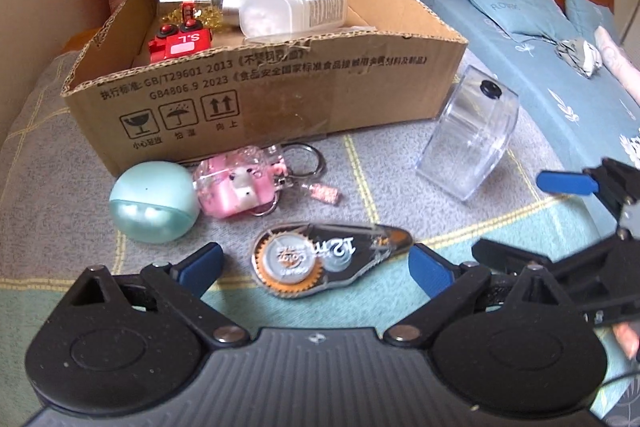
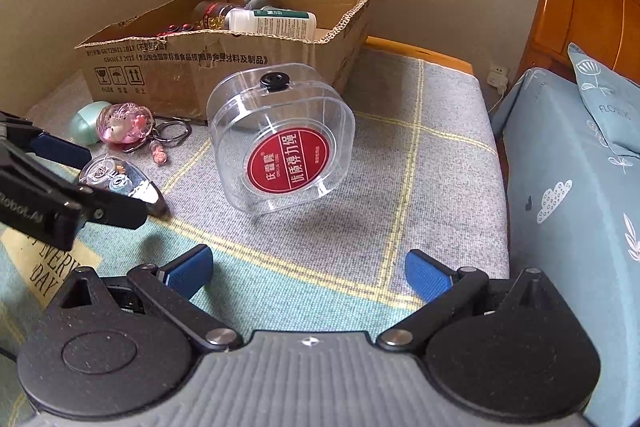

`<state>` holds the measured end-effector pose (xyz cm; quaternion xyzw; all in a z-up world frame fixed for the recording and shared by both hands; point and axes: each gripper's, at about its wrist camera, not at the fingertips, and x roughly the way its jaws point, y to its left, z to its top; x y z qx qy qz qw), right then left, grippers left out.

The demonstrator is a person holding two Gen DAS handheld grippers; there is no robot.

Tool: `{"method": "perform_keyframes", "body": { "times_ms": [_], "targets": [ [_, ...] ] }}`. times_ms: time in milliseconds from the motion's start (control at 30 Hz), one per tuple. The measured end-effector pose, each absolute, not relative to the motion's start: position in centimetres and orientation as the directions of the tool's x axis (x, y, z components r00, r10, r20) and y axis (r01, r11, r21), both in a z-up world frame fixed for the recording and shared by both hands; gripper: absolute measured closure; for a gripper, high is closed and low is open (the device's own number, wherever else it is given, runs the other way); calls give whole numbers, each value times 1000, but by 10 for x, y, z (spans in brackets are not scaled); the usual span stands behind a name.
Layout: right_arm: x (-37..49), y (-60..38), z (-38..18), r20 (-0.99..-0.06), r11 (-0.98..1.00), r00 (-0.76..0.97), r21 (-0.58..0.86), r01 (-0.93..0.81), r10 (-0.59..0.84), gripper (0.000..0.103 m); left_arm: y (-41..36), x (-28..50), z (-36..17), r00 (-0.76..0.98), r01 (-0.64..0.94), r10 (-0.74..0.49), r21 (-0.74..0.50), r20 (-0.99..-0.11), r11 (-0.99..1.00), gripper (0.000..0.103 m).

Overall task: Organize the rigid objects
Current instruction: 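Close the left tool on the correction tape and lift it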

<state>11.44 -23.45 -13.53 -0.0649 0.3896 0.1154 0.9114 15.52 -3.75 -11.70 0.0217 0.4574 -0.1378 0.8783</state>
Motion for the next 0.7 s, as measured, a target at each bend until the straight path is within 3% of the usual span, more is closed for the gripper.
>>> {"method": "perform_keyframes", "body": {
  "times_ms": [200, 333, 700],
  "targets": [
    [107, -236, -136, -713, 970, 685, -30, -243, 150, 0, -57, 155, -120, 562, 228, -137, -7, -816, 974, 6],
    [105, -236, -137, -707, 970, 691, -31, -242, 149, 0, -61, 154, -117, 574, 226, -143, -12, -806, 974, 14],
    [106, -237, -137, -711, 957, 679, -29, -290, 184, 0, -27, 136, -116, 570, 270, -159, 1, -806, 963, 13]
  ]
}}
